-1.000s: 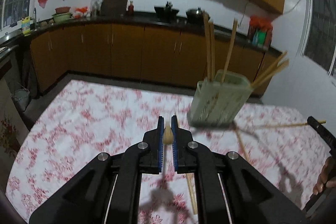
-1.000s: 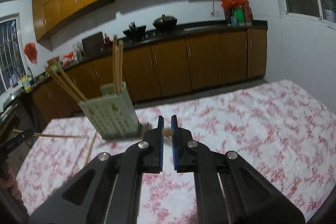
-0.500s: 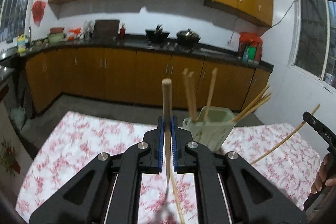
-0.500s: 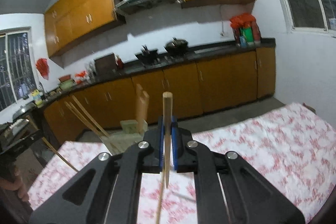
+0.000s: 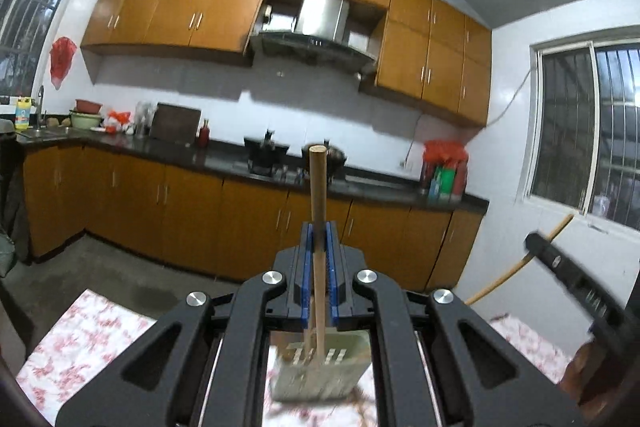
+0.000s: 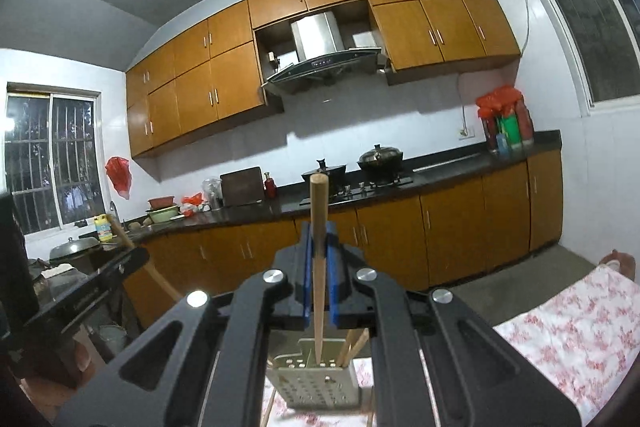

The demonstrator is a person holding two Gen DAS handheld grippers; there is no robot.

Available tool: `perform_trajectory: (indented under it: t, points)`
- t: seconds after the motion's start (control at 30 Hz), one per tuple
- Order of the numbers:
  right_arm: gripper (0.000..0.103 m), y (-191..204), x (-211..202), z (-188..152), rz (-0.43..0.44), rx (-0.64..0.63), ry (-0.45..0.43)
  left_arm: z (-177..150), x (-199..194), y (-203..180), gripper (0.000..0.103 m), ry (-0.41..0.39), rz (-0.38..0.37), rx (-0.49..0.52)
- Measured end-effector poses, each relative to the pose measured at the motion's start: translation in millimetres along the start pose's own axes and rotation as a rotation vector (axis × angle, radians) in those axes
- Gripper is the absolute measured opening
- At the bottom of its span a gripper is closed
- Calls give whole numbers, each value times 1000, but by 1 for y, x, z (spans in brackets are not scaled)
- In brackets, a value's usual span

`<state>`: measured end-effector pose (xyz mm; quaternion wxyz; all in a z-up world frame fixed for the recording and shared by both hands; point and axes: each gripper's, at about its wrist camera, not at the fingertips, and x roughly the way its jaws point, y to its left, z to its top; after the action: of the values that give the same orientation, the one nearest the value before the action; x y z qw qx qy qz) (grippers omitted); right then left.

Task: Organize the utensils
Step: 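Lift both held chopsticks upright and carry them over the green holder, then open both tools to drop the chopsticks into the green holder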

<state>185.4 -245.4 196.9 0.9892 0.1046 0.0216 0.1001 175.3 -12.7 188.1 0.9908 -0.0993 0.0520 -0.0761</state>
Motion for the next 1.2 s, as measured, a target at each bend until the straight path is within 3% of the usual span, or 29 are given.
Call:
perform_trajectory:
  t: [0.1, 0.27, 0.57, 0.77, 0.87, 1.0, 1.2]
  points:
    - [8, 1, 15, -3, -11, -10, 4, 1, 15, -7, 7, -40, 23, 14]
    - [8, -3, 46, -14, -22, -5, 40, -14, 45, -7, 7, -31, 55, 29]
    - [8, -7, 82, -48, -30, -17, 149, -50, 71, 12, 7, 95, 70, -1]
    - [12, -6, 84, -50, -31, -11, 162, -52, 69, 16, 8, 126, 51, -13]
    - [19, -4, 79, -49, -37, -13, 150, -49, 69, 17, 9, 133, 55, -17]
    - [20, -5, 67, -41, -47, -18, 123, -43, 65, 20, 29, 124, 64, -26]
    - [25, -20, 41, -37, -101, -12, 113, -32, 47, 21, 31, 99, 65, -27]
